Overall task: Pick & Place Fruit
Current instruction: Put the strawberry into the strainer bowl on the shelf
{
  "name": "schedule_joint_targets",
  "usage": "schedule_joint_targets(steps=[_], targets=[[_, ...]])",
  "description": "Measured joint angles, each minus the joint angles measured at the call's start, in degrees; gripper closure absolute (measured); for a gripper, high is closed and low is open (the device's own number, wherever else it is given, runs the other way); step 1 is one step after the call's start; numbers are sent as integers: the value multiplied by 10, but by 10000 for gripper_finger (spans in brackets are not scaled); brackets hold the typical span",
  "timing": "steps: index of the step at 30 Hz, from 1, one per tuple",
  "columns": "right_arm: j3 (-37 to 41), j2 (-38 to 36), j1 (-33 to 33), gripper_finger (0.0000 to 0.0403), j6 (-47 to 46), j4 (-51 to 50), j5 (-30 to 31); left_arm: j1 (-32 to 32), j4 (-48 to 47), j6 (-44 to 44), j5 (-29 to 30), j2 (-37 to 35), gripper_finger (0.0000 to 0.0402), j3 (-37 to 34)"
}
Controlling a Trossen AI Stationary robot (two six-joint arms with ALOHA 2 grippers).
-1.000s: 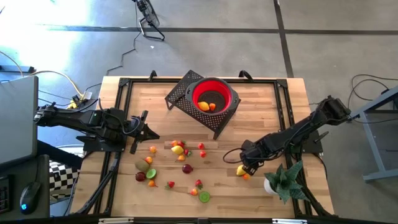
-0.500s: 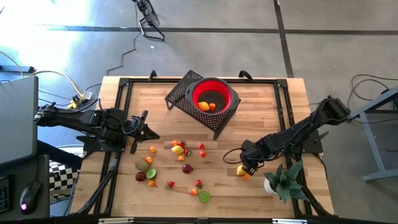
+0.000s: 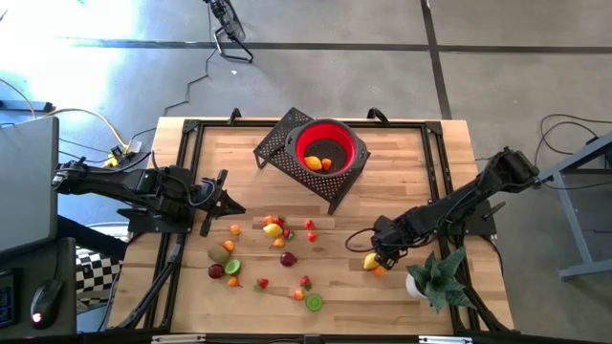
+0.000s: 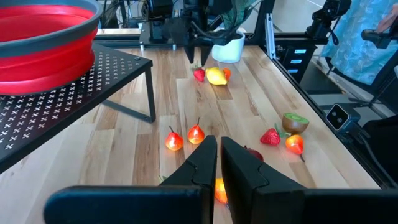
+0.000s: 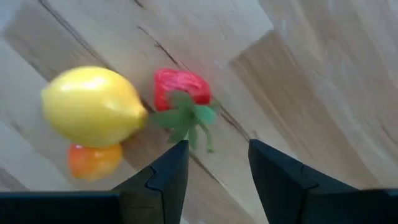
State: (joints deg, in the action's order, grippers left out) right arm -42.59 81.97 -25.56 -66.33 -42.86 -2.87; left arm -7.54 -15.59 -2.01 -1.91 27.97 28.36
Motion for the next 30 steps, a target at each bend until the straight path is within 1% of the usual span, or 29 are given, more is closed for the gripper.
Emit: schedule_joint_targets(steps=[7, 22, 25, 30], targets=[[2, 0, -1, 243, 5, 42, 10, 0, 0, 0, 0, 0, 382, 0], [2, 0, -1, 243, 6, 31, 39, 0, 0, 0, 0, 0, 382, 0], [2, 0, -1, 256, 6, 32, 39, 0, 0, 0, 0, 0, 382, 0], [2, 0, -1, 293, 4, 32, 23, 0, 0, 0, 0, 0, 382, 0]])
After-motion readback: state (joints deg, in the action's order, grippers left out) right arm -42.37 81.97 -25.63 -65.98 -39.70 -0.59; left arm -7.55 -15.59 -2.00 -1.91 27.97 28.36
